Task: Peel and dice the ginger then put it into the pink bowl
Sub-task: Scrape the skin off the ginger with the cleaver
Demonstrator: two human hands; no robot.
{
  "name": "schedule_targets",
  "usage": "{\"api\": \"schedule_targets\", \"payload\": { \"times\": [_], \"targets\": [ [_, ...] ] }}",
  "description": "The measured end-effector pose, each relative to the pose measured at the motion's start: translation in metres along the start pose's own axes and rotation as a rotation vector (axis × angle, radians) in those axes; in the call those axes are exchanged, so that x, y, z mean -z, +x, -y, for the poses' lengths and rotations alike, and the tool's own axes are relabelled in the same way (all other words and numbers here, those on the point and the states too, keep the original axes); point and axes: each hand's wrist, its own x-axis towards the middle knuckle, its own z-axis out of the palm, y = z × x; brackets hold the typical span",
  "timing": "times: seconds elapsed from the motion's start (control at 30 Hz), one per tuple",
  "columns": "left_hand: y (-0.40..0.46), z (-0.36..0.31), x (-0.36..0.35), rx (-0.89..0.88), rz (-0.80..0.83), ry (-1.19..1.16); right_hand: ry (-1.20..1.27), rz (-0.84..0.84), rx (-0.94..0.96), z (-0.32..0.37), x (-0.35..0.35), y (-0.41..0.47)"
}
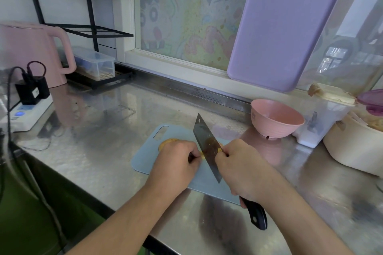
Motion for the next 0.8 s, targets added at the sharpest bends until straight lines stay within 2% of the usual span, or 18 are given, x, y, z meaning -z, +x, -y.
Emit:
{"api": "schedule_targets", "payload": {
  "times": [0.27, 0.53, 0.8],
  "targets": [
    [-0.001, -0.001, 0.003, 0.001, 0.006, -0.016, -0.023, 0.05, 0.004, 0.007, -0.005, 0.003],
    [-0.003, -0.001, 0.004, 0.032, 0.027, -0.061, 0.103, -0.085, -0.014, 0.0, 0.003, -0.002],
    [-0.003, -0.001, 0.004, 0.014, 0.013, -0.028, 0.157, -0.041, -0.012, 0.001, 0.006, -0.006]
  ]
}}
